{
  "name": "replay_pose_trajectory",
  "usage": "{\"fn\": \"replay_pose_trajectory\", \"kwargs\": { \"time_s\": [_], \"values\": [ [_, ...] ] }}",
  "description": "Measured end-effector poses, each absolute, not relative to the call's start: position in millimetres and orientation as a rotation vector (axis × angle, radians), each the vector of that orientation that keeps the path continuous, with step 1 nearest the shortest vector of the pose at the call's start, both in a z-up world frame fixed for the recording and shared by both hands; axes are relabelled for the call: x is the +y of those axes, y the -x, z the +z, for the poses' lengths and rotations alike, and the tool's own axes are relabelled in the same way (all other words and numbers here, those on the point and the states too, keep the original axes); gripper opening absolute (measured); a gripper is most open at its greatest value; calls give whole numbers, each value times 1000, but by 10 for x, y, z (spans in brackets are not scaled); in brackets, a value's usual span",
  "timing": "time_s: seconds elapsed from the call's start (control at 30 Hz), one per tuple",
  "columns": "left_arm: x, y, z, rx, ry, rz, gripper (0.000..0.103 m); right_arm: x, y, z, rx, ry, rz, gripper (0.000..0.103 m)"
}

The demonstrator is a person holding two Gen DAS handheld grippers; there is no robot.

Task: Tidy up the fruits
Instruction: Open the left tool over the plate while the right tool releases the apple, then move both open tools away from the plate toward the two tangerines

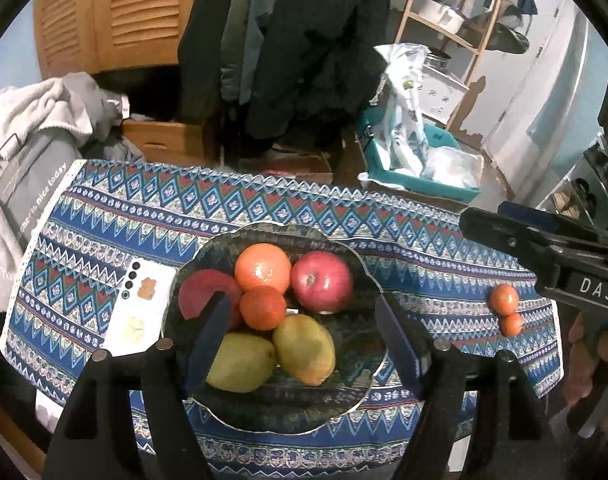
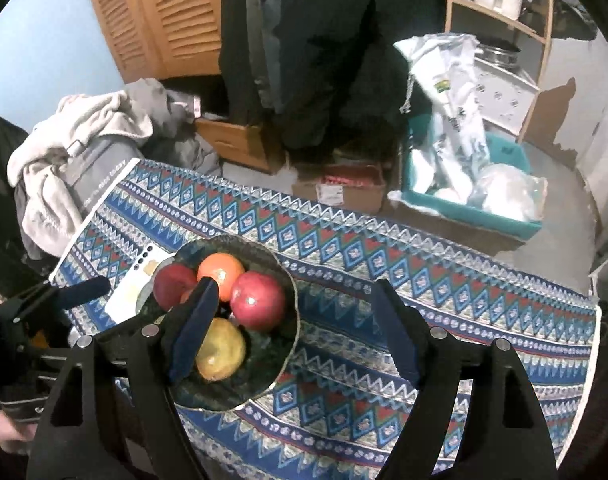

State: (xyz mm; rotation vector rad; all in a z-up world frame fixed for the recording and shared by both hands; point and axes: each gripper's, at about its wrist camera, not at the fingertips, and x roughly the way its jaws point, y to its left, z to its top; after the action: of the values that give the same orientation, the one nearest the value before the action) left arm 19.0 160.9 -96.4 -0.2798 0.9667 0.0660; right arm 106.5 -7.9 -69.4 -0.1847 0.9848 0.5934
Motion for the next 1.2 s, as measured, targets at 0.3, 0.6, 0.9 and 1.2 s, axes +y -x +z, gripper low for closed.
{"fn": "replay_pose_trajectory", "kwargs": {
  "time_s": [0.3,0.6,0.9,1.2],
  "values": [
    [1374,-163,-795,939,231,29,79,-340,-944,-501,940,186,585,84],
    [1133,-158,-635,913,200,-15,80,-672,-864,-372,910,173,565,84],
    [840,-184,-558,909,164,-64,81,-1127,-815,-315,892,155,509,85],
    [461,-218,-491,911,112,-121,81,-1606,-791,-286,887,140,434,85]
  ]
}}
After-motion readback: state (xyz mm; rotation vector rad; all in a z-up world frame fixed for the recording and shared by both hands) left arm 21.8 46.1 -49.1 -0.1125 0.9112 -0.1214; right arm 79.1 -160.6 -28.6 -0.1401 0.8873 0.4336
